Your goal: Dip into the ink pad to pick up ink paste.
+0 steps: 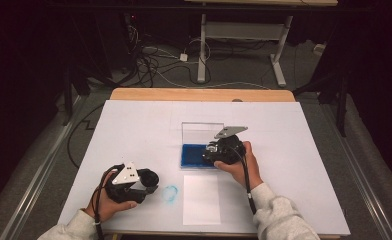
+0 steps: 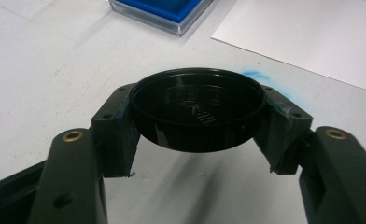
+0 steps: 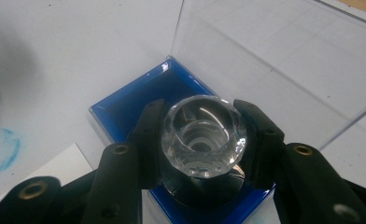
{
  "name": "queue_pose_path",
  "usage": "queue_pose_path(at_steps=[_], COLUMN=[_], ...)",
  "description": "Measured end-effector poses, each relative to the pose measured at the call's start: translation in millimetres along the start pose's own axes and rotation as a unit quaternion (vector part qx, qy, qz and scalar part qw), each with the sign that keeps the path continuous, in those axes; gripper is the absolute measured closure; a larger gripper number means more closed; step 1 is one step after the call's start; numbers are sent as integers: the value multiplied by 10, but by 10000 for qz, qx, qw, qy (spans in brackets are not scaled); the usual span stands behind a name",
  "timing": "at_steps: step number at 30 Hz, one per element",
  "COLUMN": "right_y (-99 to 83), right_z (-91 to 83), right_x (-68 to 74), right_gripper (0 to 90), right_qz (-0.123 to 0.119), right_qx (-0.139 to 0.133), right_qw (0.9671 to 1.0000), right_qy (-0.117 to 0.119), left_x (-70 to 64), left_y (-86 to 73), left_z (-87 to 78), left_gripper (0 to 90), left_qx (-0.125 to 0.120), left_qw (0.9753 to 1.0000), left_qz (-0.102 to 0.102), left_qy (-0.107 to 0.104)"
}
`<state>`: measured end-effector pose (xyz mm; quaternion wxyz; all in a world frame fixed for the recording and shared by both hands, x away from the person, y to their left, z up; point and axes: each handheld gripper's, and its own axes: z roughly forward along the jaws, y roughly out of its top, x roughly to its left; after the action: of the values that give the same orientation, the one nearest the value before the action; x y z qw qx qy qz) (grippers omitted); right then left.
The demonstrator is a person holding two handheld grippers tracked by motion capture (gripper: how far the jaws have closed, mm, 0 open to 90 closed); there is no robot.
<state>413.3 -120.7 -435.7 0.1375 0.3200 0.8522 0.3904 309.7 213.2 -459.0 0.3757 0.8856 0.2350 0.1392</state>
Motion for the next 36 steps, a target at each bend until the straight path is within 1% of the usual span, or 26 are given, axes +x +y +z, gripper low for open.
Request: queue_pose_path(at_steps=[3,6,10,13,16,19,21,22,23,24,27,29,33,35,36], right_y=[-2,2,-22,-27,-34,-26,-38,-44,-50,-52,-38,-15,46,75,85], right_z=[-2,-8,-21,-20,-17,-24,-42,-57,-73,-92,-174,-251,-429,-513,-553], right_x=[-1,13,-13,15,-2,20,3,-16,-35,-47,-73,-76,-71,-51,-45], right_gripper=[570,570,570,570,570,570,570,570,570,570,570,570,570,570,570], right_qz=[32,-59,48,1,97,20,70,147,187,174,150,143,106,68,87], right_qx=[-6,4,-49,-59,-99,-79,-121,-143,-166,-194,-329,-476,-736,-824,-869], right_qw=[10000,10000,10000,10000,9999,9999,9999,9998,9997,9997,9993,9988,9972,9965,9961], right_qy=[4,-41,25,-47,-8,-78,-27,16,48,35,16,-5,89,98,139], left_x=[0,3,-7,-10,-16,-15,-11,-17,-24,-24,-11,-2,-3,1,-11], left_y=[-1,-1,5,3,3,7,15,20,25,29,30,24,40,46,37], left_z=[-1,13,22,17,11,7,5,8,10,12,22,32,26,17,41], left_gripper=[368,368,367,368,368,368,368,368,368,368,368,368,368,368,368], left_qx=[2,24,32,33,20,-8,-18,-3,8,6,4,31,-46,-30,-180], left_qw=[10000,10000,10000,10000,10000,10000,10000,10000,9999,9999,10000,10000,9999,10000,9998], left_qz=[-5,-13,-2,-5,-10,3,-1,52,86,95,76,68,113,84,-17], left_qy=[1,-6,-25,-21,-9,61,37,66,99,78,57,39,65,38,68])
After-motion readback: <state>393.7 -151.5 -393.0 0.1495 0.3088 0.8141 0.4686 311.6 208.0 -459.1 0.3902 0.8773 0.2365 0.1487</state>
